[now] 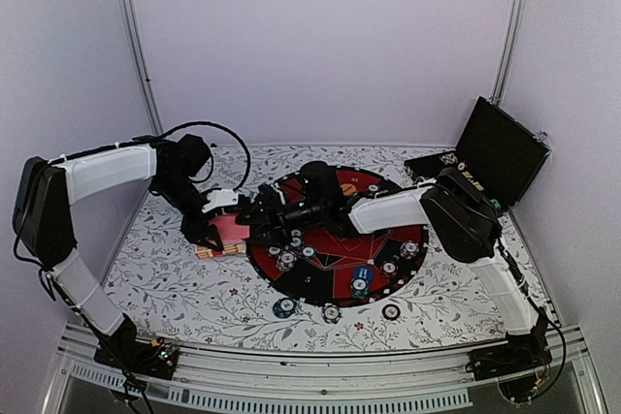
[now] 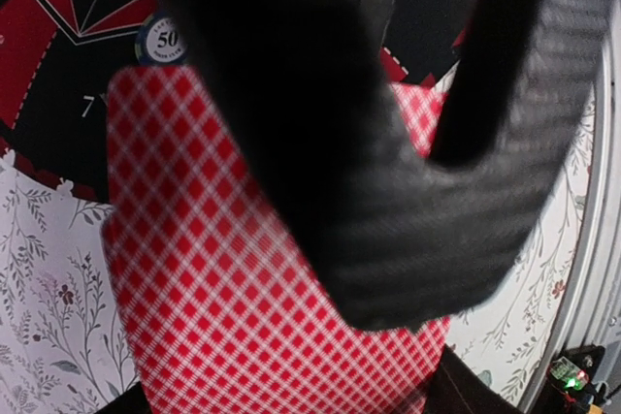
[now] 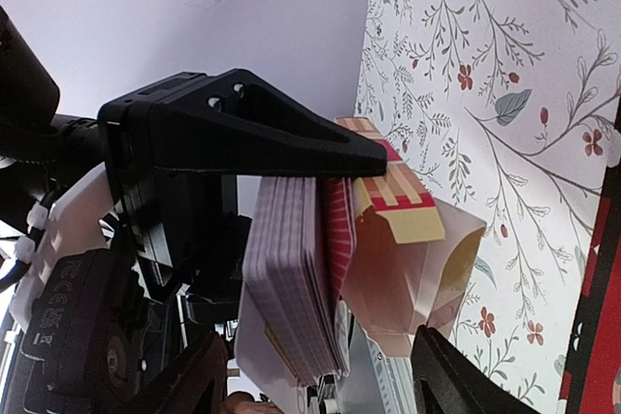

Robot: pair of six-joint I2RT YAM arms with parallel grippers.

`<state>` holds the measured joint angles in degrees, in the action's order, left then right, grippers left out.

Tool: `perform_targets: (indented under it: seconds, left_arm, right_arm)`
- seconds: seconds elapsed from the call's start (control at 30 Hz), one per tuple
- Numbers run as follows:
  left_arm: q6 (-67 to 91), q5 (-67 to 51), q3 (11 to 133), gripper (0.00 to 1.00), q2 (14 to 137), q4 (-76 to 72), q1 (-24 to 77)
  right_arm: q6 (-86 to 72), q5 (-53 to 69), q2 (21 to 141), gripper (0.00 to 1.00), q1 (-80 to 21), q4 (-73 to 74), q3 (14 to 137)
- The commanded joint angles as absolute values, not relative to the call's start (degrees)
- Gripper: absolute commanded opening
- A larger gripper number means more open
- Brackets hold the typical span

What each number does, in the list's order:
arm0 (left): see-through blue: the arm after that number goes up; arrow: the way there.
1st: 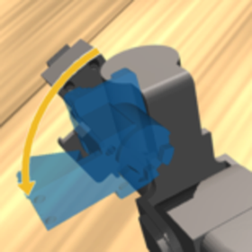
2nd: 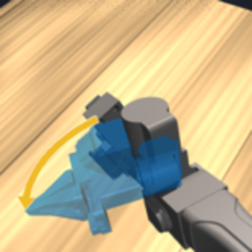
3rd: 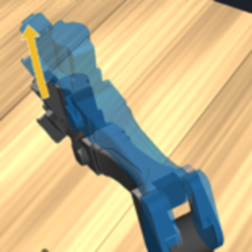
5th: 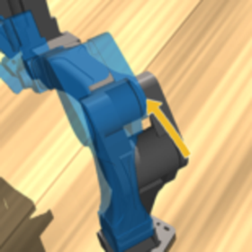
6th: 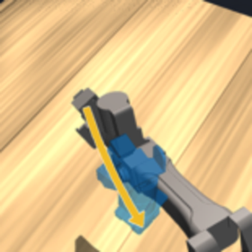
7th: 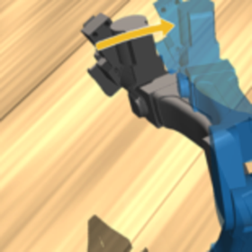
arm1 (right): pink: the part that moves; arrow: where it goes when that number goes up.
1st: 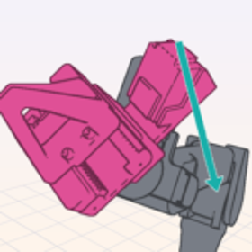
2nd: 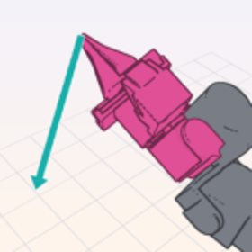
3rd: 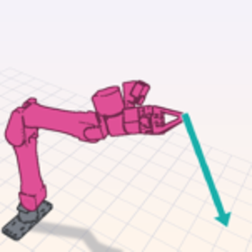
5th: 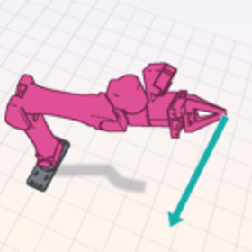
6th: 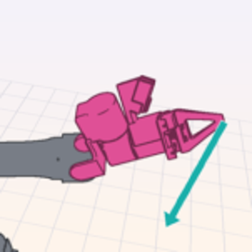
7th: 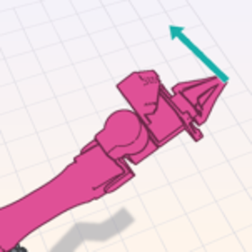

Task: Distribute texas hold em gaming equipment

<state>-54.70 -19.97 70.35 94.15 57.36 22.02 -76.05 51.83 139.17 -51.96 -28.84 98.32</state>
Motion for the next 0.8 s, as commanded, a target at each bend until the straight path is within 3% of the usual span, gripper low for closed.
perform_targets:
  seconds: [0.0, 0.77]
  left_arm:
    - [-54.17, -20.70, 70.87, 0.44, 94.29, 55.29, 23.07]
    - [-53.52, -19.00, 69.79, 0.41, 95.07, 52.03, 23.21]
  right_arm:
    - [-76.62, 52.73, 140.80, 0.67, -52.66, -30.64, 100.02]
    - [-81.13, 53.85, 143.20, 0.55, -53.18, -35.79, 101.12]
